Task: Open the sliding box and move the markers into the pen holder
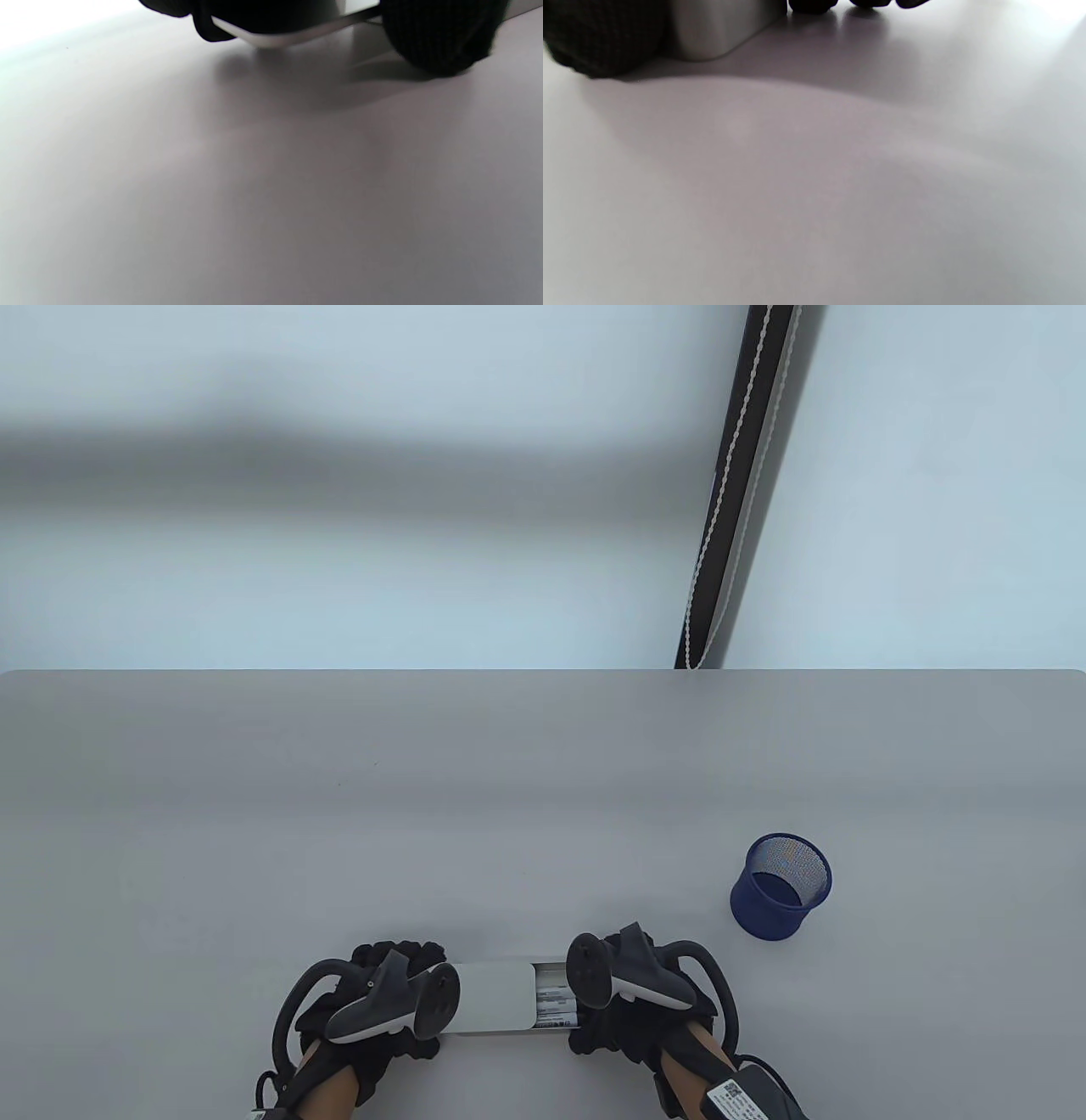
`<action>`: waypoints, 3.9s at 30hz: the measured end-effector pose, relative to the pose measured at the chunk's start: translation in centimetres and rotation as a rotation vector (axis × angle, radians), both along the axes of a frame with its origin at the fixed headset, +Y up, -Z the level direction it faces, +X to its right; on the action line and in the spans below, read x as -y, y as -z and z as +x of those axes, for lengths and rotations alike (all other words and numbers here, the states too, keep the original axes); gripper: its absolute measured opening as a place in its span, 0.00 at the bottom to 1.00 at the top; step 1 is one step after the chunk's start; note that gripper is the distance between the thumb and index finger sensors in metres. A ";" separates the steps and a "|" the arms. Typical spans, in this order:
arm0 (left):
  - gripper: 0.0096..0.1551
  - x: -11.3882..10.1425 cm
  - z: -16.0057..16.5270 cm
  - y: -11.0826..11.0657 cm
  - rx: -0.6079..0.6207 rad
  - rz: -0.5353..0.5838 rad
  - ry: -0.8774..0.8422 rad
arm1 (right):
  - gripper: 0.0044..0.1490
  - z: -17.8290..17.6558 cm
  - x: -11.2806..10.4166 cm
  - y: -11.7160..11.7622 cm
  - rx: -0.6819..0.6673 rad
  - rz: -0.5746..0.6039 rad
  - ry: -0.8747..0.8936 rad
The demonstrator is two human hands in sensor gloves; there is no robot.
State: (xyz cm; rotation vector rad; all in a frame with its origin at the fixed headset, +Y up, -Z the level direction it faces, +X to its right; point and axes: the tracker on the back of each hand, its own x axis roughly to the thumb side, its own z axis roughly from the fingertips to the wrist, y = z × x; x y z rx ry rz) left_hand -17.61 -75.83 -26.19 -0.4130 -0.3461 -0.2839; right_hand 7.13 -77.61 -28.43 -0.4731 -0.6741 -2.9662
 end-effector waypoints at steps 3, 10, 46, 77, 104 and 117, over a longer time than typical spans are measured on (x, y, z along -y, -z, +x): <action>0.52 -0.1 0.0 0.0 -0.005 -0.007 0.017 | 0.49 0.2 0.0 -0.1 0.004 -0.008 -0.009; 0.52 -0.2 -0.2 0.0 -0.017 -0.025 0.037 | 0.50 0.3 -0.2 -0.2 0.010 -0.024 -0.044; 0.51 -0.2 -0.6 0.1 0.004 -0.033 0.062 | 0.29 -0.6 -1.9 -0.3 -0.036 0.319 0.012; 0.51 -0.1 -0.7 0.2 -0.002 -0.042 0.061 | 0.55 -1.5 -0.7 0.0 -0.127 0.391 -0.071; 0.51 -0.1 -0.5 0.3 0.007 -0.043 0.069 | 0.29 0.5 -1.8 -0.6 -0.110 0.411 0.088; 0.51 0.0 -0.4 0.3 0.012 -0.044 0.070 | 0.26 2.5 -2.2 0.0 0.001 0.325 0.235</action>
